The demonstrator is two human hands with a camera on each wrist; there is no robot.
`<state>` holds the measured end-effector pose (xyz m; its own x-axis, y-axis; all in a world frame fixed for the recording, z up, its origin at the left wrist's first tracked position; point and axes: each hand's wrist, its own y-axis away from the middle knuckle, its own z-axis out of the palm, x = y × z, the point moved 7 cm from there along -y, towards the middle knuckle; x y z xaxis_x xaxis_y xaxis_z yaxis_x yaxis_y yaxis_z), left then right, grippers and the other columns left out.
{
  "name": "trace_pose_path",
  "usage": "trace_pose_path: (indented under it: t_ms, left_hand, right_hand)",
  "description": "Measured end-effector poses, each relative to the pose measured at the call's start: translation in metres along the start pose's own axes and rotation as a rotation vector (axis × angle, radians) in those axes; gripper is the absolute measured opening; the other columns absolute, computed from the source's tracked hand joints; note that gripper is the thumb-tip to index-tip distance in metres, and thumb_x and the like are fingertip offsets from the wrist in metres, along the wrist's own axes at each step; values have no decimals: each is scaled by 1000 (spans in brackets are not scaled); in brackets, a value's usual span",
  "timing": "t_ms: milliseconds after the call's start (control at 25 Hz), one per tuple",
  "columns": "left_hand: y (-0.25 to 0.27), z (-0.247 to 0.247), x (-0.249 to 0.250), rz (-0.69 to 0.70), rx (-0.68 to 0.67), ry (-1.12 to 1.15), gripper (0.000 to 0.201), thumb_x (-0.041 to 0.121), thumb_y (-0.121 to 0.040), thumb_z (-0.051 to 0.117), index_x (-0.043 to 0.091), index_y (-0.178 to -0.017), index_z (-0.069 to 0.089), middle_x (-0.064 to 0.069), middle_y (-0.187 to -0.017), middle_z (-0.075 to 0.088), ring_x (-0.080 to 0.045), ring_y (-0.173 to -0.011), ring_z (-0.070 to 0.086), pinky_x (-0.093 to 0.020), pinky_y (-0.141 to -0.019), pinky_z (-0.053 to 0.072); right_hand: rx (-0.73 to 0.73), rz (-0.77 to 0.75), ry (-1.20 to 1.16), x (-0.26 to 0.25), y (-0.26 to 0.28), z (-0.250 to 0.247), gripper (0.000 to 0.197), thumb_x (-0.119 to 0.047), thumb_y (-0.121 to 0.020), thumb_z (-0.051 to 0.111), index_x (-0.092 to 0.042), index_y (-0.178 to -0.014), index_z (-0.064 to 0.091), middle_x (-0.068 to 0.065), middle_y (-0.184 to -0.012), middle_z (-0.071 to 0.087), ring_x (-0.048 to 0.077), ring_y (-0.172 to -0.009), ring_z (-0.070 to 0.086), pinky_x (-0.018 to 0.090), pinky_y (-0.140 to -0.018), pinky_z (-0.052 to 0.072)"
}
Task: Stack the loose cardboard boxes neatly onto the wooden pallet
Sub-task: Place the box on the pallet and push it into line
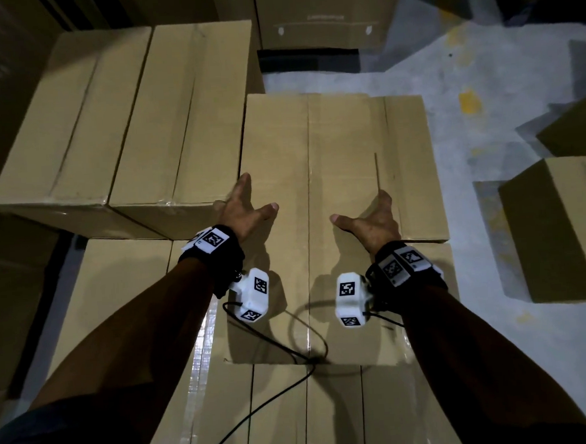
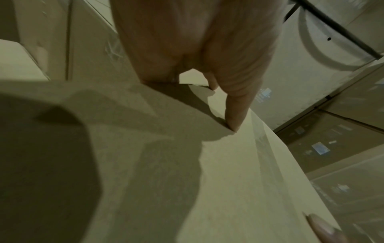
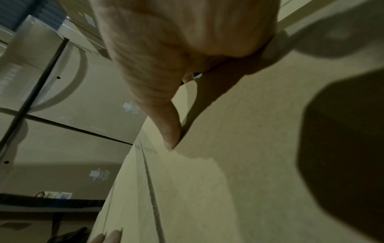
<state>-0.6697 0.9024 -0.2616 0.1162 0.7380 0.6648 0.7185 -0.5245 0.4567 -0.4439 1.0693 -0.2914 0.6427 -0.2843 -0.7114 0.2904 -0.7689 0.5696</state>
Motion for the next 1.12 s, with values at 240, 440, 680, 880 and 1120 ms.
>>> trace_pose_path:
  t_ms: [240, 440, 680, 880, 1120]
  left_hand:
    - [-11, 3, -18, 14, 16, -93, 76, 37, -92, 66, 28, -156, 25, -7, -159, 32, -34, -146, 22, -40, -117, 25]
    - [-16, 2, -28, -12, 15, -205, 59, 33, -95, 59, 29, -150, 37, -19, -146, 42, -37, -137, 35, -33, -109, 32]
    - [-9, -28, -29, 227, 76, -737, 27, 23, -97, 46, 9, -110, 64, -17, -119, 62, -40, -106, 55, -40, -86, 37]
    - [13, -47, -26, 378, 137, -944, 56, 15, -88, 60, 9, -141, 41, -22, -145, 36, -40, -133, 36, -50, -102, 37]
    - [-29, -41, -45, 445, 91, -1087, 89, 11, -92, 61, 6, -157, 0, -17, -165, -4, -37, -151, 1, -48, -121, 9]
  right_hand:
    - [19, -14, 21, 6, -16, 15, 120, -42, -71, 89, -31, -159, 9, 9, -158, 37, 33, -142, 38, 48, -115, 37]
    - [28, -9, 109, 8, -25, 15, 124, -49, -68, 88, -33, -159, 5, 7, -161, 32, 34, -144, 35, 50, -116, 36]
    - [-10, -64, 629, -3, 25, 27, 106, -60, -88, 61, -27, -160, -9, 9, -168, -12, 32, -155, -4, 54, -124, 8]
    - [-127, -275, 795, 11, 124, 79, 96, -48, -89, 66, -30, -161, 6, 5, -169, -3, 30, -155, -3, 53, -122, 3]
    - [-83, -393, 886, 60, 182, 113, 102, -45, -82, 72, -31, -160, 9, 5, -168, -4, 28, -154, -4, 50, -123, 2]
